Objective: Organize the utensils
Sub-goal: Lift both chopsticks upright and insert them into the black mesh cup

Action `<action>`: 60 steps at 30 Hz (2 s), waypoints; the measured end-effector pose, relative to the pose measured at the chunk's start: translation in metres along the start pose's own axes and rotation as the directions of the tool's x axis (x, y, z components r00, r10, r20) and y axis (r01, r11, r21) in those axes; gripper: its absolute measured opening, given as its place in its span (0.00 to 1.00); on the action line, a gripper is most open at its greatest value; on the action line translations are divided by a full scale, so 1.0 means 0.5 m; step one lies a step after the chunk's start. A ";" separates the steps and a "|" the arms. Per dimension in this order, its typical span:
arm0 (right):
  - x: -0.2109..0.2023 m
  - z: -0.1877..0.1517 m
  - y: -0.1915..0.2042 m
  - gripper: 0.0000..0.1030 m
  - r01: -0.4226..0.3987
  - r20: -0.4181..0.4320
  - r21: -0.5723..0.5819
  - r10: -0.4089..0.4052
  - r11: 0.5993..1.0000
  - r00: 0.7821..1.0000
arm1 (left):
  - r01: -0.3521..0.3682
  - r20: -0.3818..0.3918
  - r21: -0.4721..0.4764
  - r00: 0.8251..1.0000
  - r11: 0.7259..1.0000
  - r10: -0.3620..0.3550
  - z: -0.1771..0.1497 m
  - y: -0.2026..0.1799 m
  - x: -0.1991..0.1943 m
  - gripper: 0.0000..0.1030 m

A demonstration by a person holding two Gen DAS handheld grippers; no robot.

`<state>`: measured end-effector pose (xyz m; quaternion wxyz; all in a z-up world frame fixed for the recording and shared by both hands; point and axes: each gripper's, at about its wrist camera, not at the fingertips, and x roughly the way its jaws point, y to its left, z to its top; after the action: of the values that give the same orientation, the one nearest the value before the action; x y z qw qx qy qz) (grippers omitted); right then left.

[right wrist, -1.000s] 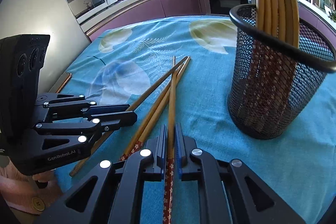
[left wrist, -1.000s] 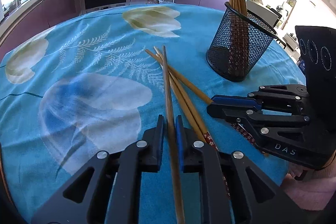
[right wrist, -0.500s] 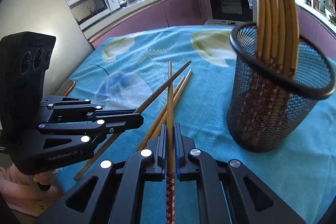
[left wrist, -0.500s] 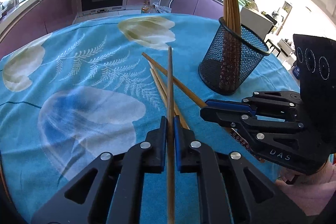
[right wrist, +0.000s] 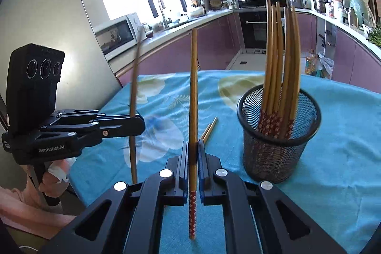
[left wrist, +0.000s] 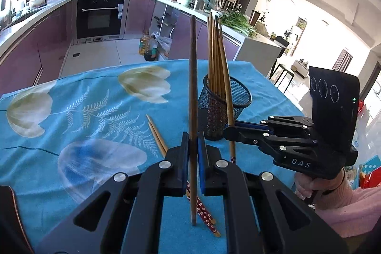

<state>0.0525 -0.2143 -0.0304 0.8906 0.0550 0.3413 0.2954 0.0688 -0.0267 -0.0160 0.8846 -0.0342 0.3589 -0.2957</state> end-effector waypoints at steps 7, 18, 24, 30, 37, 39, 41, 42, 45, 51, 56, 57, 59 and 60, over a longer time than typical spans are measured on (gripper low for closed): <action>-0.047 0.023 -0.017 0.06 0.002 0.072 0.007 -0.002 1.000 0.997 | 0.030 0.076 0.015 0.997 0.999 -0.031 0.030 -0.017 -0.047 0.07; -0.106 0.078 -0.049 0.06 0.067 0.190 -0.006 -0.064 0.998 0.980 | 0.079 0.171 0.052 0.982 0.996 -0.086 0.114 -0.063 -0.047 0.07; -0.130 0.107 -0.064 0.06 0.104 0.251 -0.015 -0.097 0.994 0.963 | 0.098 0.221 0.074 0.969 0.992 -0.112 0.169 -0.088 -0.041 0.07; -0.135 0.131 -0.087 0.06 0.134 0.288 -0.009 -0.126 0.991 0.949 | 0.098 0.259 0.100 0.958 0.990 -0.121 0.206 -0.112 -0.036 0.07; -0.115 0.147 -0.106 0.06 0.150 0.299 0.003 -0.144 0.989 0.943 | 0.074 0.254 0.110 0.962 0.991 -0.100 0.222 -0.125 -0.008 0.07; -0.101 0.150 -0.109 0.06 0.155 0.290 0.006 -0.150 0.988 0.945 | 0.070 0.241 0.107 0.966 0.992 -0.094 0.223 -0.126 0.008 0.07; -0.089 0.149 -0.114 0.06 0.162 0.282 0.007 -0.157 0.987 0.946 | 0.060 0.227 0.109 0.970 0.992 -0.083 0.221 -0.132 0.020 0.07; -0.085 0.148 -0.112 0.06 0.162 0.277 0.007 -0.158 0.987 0.948 | 0.057 0.216 0.110 0.973 0.992 -0.080 0.219 -0.133 0.029 0.07; -0.071 0.141 -0.113 0.06 0.168 0.262 0.007 -0.164 0.986 0.951 | 0.051 0.190 0.117 0.979 0.992 -0.073 0.211 -0.134 0.045 0.07; -0.047 0.128 -0.120 0.06 0.175 0.223 0.012 -0.174 0.984 0.959 | 0.047 0.137 0.134 0.988 0.990 -0.065 0.193 -0.142 0.074 0.07; -0.034 0.115 -0.122 0.06 0.175 0.186 0.015 -0.175 0.984 0.967 | 0.052 0.094 0.156 0.993 0.986 -0.067 0.181 -0.146 0.095 0.07; -0.032 0.111 -0.123 0.06 0.175 0.180 0.014 -0.174 0.985 0.968 | 0.050 0.085 0.158 0.994 0.986 -0.064 0.178 -0.147 0.099 0.07; -0.029 0.106 -0.124 0.06 0.175 0.163 0.014 -0.175 0.984 0.971 | 0.053 0.068 0.163 0.996 0.985 -0.064 0.174 -0.145 0.107 0.07; -0.027 0.103 -0.124 0.06 0.174 0.155 0.016 -0.174 0.985 0.972 | 0.056 0.056 0.166 0.996 0.984 -0.067 0.170 -0.146 0.113 0.07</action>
<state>0.1077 -0.2671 -0.0023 0.9370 0.0487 0.2743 0.2107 0.1202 -0.1307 0.0324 0.8855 0.0187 0.3047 -0.3503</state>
